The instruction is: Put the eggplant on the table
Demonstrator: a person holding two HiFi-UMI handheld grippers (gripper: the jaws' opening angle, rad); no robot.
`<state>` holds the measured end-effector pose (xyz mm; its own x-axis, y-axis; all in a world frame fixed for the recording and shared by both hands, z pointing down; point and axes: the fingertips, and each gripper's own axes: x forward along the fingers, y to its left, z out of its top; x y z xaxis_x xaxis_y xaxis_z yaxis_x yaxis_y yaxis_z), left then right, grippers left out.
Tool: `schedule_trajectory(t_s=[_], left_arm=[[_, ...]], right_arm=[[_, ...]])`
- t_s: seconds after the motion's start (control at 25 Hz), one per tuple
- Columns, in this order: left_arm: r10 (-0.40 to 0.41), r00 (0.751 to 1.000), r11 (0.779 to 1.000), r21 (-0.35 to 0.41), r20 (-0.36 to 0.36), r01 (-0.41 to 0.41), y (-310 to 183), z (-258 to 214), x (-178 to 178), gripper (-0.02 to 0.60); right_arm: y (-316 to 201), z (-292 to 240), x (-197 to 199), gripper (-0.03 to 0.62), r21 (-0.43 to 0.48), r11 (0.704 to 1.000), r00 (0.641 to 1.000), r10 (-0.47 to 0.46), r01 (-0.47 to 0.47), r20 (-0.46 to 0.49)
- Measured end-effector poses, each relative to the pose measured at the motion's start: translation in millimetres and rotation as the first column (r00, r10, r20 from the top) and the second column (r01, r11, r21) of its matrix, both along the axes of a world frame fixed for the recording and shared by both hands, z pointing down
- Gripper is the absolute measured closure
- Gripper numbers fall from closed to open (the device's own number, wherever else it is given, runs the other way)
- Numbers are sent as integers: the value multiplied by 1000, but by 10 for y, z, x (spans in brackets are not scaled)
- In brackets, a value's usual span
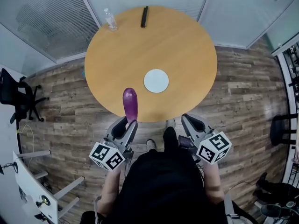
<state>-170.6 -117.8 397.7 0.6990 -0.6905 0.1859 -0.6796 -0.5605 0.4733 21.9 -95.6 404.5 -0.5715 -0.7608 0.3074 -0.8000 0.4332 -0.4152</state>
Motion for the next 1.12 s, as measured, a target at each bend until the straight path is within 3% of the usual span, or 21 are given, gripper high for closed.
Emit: schedule_trajectory(t_s=[0.48,0.76,1.12], left_arm=[[-33,993,998,-46,117,39,-732,180,704,426],[-48,982,990,-122,181,71,-863,490,1016,426],[65,945,986,-165,319,-12,-1007,717,1232,426]], right_arm=[[-761,119,793,577,-44,999,999,-20,21,35],[-1094,241,991,577,-72,994,995,-81,84,50],[-1237,457,1286,577,-155,987,998,-45,51,45]])
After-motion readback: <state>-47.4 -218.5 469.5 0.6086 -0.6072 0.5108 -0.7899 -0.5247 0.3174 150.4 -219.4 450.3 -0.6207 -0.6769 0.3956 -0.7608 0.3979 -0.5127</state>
